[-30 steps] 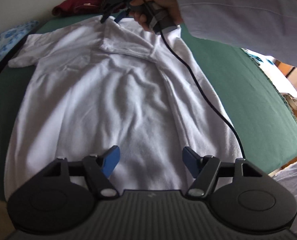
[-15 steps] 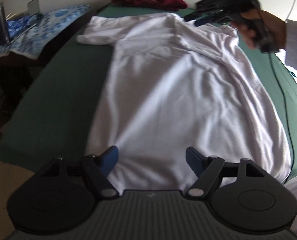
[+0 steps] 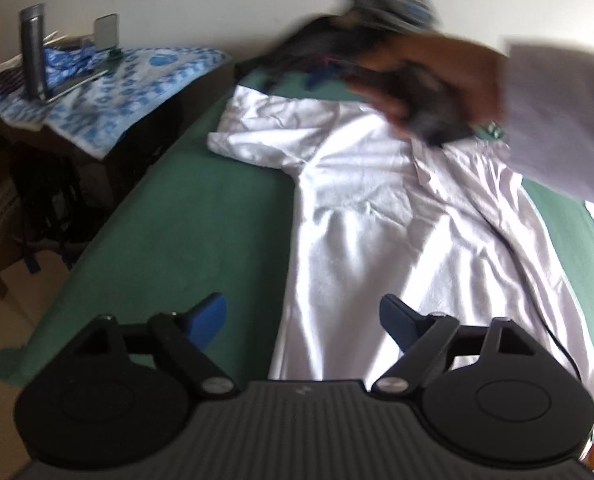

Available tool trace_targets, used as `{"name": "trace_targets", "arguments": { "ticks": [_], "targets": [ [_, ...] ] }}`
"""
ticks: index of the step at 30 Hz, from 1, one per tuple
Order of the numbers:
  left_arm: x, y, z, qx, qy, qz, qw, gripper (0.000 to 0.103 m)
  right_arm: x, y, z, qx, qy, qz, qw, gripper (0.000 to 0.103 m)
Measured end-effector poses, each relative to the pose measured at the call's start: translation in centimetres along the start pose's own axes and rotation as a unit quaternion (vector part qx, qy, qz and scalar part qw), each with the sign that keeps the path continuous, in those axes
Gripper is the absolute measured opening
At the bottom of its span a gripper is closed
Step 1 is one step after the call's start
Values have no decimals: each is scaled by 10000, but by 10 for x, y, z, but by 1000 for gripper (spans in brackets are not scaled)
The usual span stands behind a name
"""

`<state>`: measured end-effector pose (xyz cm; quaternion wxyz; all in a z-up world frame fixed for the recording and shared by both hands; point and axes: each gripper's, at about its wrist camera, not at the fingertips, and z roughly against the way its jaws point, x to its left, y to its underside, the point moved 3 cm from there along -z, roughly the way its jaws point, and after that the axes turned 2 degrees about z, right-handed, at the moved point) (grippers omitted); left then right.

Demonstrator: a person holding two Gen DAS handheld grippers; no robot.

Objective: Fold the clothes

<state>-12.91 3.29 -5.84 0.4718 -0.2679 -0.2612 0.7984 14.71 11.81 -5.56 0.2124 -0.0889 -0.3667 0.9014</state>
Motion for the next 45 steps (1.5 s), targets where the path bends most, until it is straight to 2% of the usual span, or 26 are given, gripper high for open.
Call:
{"name": "trace_targets", "arguments": {
  "ticks": [6,10,12,13,14,17,20,27,28,30,31,32,33,37,39,40,42,45],
  "targets": [
    [10,-13,-22,-56,79,49,9999,91,22,-18,-47,126,783,67,9968,60],
    [9,-23,-36,-49,58,-190,9998,91,17,-21,-70,206,981,-164,9948,63],
    [12,-24,-39,-34,127,-173,9998,91,13,-22,-73,100,842,-226,9961,57],
    [14,-25,-40,-25,166,-154,9997,91,11,-23,-73,89,652,-231,9976,20],
    [15,-26,-41,-16,205,-136,9997,91,8,-25,-70,72,514,-243,9984,2],
    [16,-21,-39,66,346,-78,9994,92,-4,-32,-52,-177,242,-403,9987,1],
    [14,-12,-32,94,572,-25,9983,98,-23,-35,-31,-366,-120,-827,9958,2],
    [1,0,-29,147,936,-73,9955,99,-67,-32,6,-786,-678,-1820,9778,2],
    [-2,0,-29,155,1011,-84,9947,96,-71,-31,9,-840,-723,-1899,9755,2],
    [-7,-2,-29,165,1168,-89,9930,60,-81,-29,16,-958,-838,-2061,9702,2],
    [-10,-3,-29,171,1246,-91,9920,52,-87,-27,22,-1041,-947,-2151,9664,2],
    [-12,-4,-30,190,1280,-38,9916,32,-94,-25,27,-1123,-1055,-2239,9623,2],
    [-13,-5,-29,159,1210,19,9925,21,-100,-23,33,-1205,-1163,-2327,9580,2],
    [-28,-11,-16,-127,881,-63,9960,24,-126,-9,59,-1556,-1549,-2590,9406,2],
    [-40,-12,-9,-282,812,-290,9959,33,-142,2,73,-1723,-1684,-2697,9323,2],
    [-48,-12,-7,-342,782,-427,9954,33,-151,9,81,-1807,-1723,-2762,9281,2],
    [-63,-9,-7,-364,748,-720,9939,33,-173,29,96,-1972,-1780,-2986,9167,2],
    [-84,-2,-15,-194,892,-1011,9907,33,-207,64,118,-2186,-1827,-3379,8970,2]
  ]
}}
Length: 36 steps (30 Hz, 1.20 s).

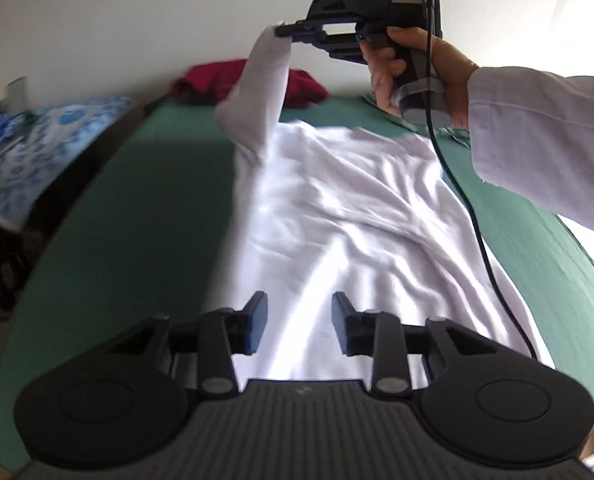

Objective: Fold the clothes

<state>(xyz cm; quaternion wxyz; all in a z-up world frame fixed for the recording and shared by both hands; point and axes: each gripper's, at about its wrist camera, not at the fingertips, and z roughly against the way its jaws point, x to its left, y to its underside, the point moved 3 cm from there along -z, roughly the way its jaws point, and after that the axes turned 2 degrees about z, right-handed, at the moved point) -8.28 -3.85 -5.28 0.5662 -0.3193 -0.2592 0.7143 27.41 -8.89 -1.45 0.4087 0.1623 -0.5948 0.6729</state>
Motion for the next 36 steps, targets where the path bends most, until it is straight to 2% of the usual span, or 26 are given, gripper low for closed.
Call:
{"name": "trace_targets", "arguments": {
  "ticks": [3,4,6,7,8,9,11,12,14,16,18,20,21,22,23,25,26,27,30,32,34,35,36],
  "targets": [
    [-22,9,-11,260,114,-307,9991,35,-40,2,38,-146,173,-386,9990,3],
    [-29,11,-12,319,112,-449,9984,35,-53,4,48,-156,339,-482,9981,6],
    [-38,9,-7,223,-19,-707,9972,44,-77,10,69,-235,1138,-537,9918,16],
    [-41,8,-4,164,-91,-832,9964,48,-85,14,80,-315,1615,-539,9849,27],
    [-40,7,-2,76,-224,-915,9955,58,-89,18,93,-461,1995,-530,9774,31],
    [-38,4,0,-20,-373,-986,9944,69,-85,25,102,-558,2038,-480,9762,32],
    [-31,2,0,-101,-739,-1155,9905,80,-65,43,109,-422,1657,-239,9850,37],
    [-26,2,-4,-58,-975,-1259,9872,79,-50,57,101,-143,1530,35,9881,41],
    [-11,1,-11,190,-1276,-1216,9842,73,-16,89,79,538,1371,776,9860,48],
    [5,0,-12,361,-1301,-903,9867,73,13,121,54,1019,1412,1564,9722,48],
    [20,1,-11,475,-1284,-539,9891,74,32,145,32,1194,1662,2105,9559,48],
    [28,7,-12,553,-1356,-267,9889,73,37,155,17,1161,1912,2201,9495,49],
    [31,9,-12,582,-1406,-161,9882,69,40,161,10,1144,2036,2249,9460,48],
    [32,12,-12,619,-1459,-82,9873,65,43,166,2,1127,2160,2296,9423,33],
    [32,14,-11,630,-1454,-6,9874,53,44,167,-1,1093,2262,2280,9407,3],
    [30,17,-7,614,-1371,154,9885,38,42,157,12,874,2214,1949,9515,3],
    [27,19,-5,602,-1294,220,9895,27,40,151,21,749,2175,1818,9560,3],
    [25,20,-3,593,-1216,282,9904,22,39,145,33,643,2184,1775,9574,3],
    [11,20,5,517,-964,238,9937,22,34,136,75,423,2248,1521,9615,3],
    [0,23,8,546,-769,90,9955,22,25,134,94,432,2423,1313,9603,3],
    [-9,27,8,587,-639,-100,9962,27,15,141,107,631,2620,1035,9574,7],
    [-11,29,7,623,-665,-206,9956,30,8,146,109,813,2680,866,9561,14],
    [-13,30,6,662,-702,-309,9949,31,1,152,111,995,2738,697,9541,18]
  ]
}}
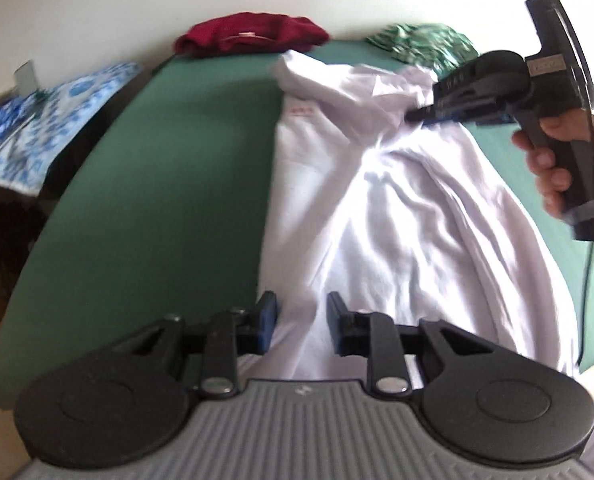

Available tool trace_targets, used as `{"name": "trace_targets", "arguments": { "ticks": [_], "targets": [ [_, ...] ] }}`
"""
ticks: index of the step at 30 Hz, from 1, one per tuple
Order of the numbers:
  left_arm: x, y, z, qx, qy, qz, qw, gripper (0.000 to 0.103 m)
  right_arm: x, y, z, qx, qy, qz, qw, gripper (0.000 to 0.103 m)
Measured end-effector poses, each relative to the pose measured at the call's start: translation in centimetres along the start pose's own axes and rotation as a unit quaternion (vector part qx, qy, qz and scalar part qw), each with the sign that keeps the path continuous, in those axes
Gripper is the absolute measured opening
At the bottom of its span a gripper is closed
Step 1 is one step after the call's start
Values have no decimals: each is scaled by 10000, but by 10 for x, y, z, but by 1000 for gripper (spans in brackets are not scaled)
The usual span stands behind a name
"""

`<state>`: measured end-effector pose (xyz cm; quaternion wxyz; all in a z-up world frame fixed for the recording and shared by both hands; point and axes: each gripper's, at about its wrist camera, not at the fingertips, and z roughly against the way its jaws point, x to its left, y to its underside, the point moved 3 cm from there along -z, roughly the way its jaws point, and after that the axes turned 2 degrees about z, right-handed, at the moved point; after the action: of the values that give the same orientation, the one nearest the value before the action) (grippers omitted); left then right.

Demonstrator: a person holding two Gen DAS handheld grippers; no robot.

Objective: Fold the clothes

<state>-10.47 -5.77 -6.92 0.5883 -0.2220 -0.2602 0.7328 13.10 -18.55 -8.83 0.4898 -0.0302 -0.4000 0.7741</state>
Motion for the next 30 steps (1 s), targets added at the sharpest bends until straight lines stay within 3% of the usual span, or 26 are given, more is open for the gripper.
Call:
{"name": "trace_targets", "arguments": {
  "ticks": [1,3,5,9,13,15,16,17,19,22,25,27,30],
  "targets": [
    [-2,1,-1,34,-44,-103,9999,31,-4,2,0,49,33,-73,10000,24],
    [1,-1,0,38,-46,-99,9999,42,-6,-7,10,-370,101,-89,9992,31],
    [3,-5,1,6,-23,-93,10000,47,-8,-19,15,-730,160,-77,9972,46],
    [-2,-18,0,-66,25,-188,9998,48,-8,-64,-17,-950,212,170,9951,46],
    [-19,-29,-2,-184,104,-337,9992,57,-19,-94,-70,-773,242,249,9964,46],
    [-27,-32,-7,-174,105,-411,9989,64,-25,-100,-89,-610,73,227,9978,36],
    [-30,-33,-9,-150,85,-441,9989,64,-26,-101,-94,-550,42,256,9982,12],
    [-34,-34,-11,-123,72,-455,9989,65,-25,-101,-94,-552,105,326,9979,2],
    [-38,-35,-15,-86,109,-456,9989,65,-26,-102,-82,-784,27,292,9965,2],
    [-42,-38,-21,-69,166,-487,9987,65,-44,-101,-51,-1279,-60,-254,9914,2],
    [-46,-46,-27,-98,211,-525,9983,67,-61,-93,-37,-1202,338,-208,9920,3],
    [-46,-55,-32,-155,216,-542,9982,72,-60,-89,-34,-992,689,321,9922,7],
    [-49,-72,-39,-264,304,-570,9976,76,-46,-96,-17,-1373,708,903,9839,39]
  ]
}}
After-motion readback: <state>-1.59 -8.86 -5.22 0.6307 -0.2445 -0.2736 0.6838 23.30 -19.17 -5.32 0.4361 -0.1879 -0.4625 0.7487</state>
